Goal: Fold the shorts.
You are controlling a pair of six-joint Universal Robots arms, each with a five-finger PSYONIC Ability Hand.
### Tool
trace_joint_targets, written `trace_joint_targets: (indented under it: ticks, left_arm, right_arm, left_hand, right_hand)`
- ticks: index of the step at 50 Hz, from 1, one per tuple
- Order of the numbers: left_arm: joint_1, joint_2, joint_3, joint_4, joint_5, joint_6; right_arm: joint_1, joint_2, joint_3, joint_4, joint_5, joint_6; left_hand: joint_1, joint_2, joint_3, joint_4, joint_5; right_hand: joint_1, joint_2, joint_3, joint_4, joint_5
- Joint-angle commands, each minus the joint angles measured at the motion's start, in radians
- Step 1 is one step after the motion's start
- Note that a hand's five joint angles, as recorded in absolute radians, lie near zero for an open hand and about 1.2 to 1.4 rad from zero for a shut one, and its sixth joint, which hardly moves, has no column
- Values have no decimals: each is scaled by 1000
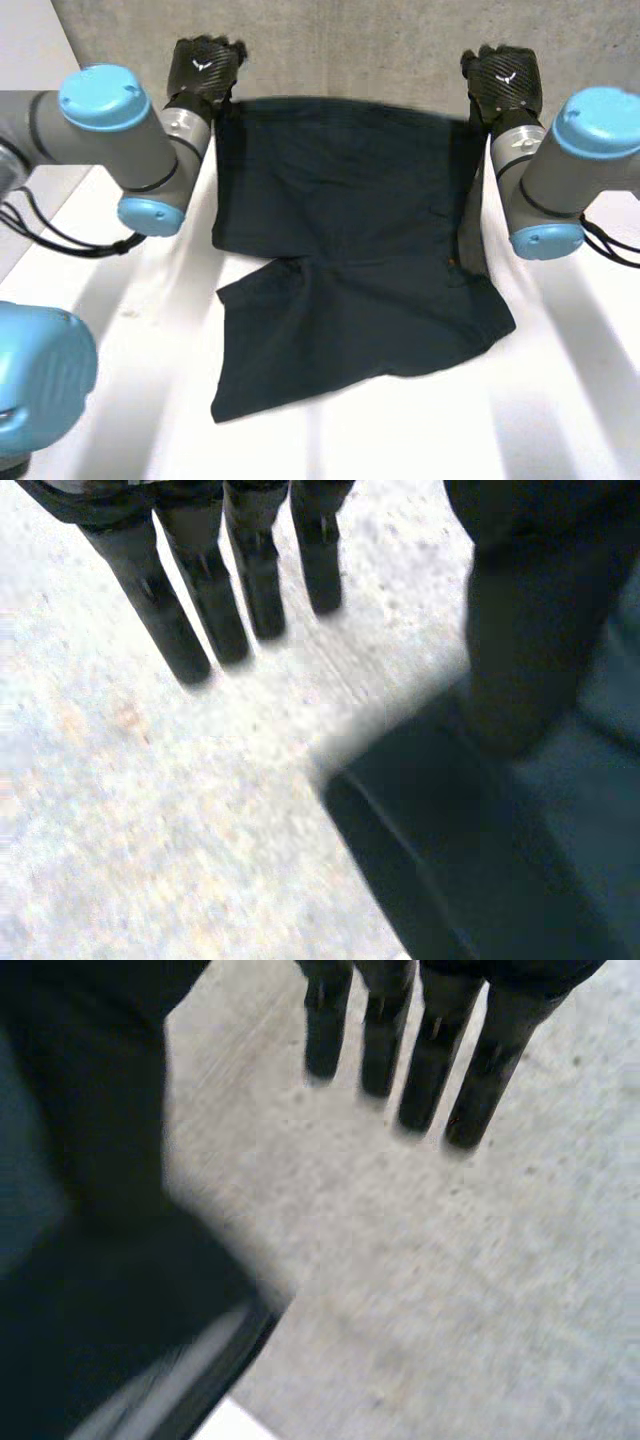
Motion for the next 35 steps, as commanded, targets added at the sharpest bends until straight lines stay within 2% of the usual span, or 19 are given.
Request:
trace_joint_targets:
  ticks: [1,7,10,12,17,21,26,35]
  left_arm:
    - [-56,-9,-38,20,-26,1]
    - [-59,196,-315,-50,-58,-10]
    - [-67,282,-451,-85,-73,-18]
    - [-73,383,-598,-130,-82,-36]
    - [-114,598,-908,-202,-86,-77]
    - [-161,746,-1152,-222,-90,-97]
    - [-208,882,-1423,-213,-122,-120]
    - [-246,890,-1592,-138,-158,-173]
  right_arm:
    - [1,-14,20,88,1,-27]
    - [-15,-159,146,299,-10,-33]
    - [-18,-268,267,382,-47,-54]
    - [-22,-319,333,412,-87,-70]
    - [-117,-448,590,469,-276,-192]
    - [-169,-530,754,478,-387,-304]
    - [-208,-569,913,462,-473,-410]
    - [-289,-535,1028,339,-581,-482]
  left_hand:
    - [-217,-303,-307,-315,-307]
    - [-217,-303,-307,-315,-307]
    - [-217,-303,-307,-315,-307]
    - [-217,-303,-307,-315,-307]
    - [-207,-293,-298,-306,-297]
    - [-161,-246,-251,-259,-250]
    - [-152,-237,-242,-250,-241]
    - [-90,-176,-180,-188,-180]
  right_hand:
    - [-205,-338,-352,-380,-364]
    - [-205,-338,-352,-380,-364]
    - [-205,-338,-352,-380,-364]
    - [-205,-338,-352,-380,-364]
    - [-205,-338,-352,-380,-364]
    - [-24,-158,-171,-200,-184]
    - [99,-35,-48,-76,-61]
    - [234,101,87,59,75]
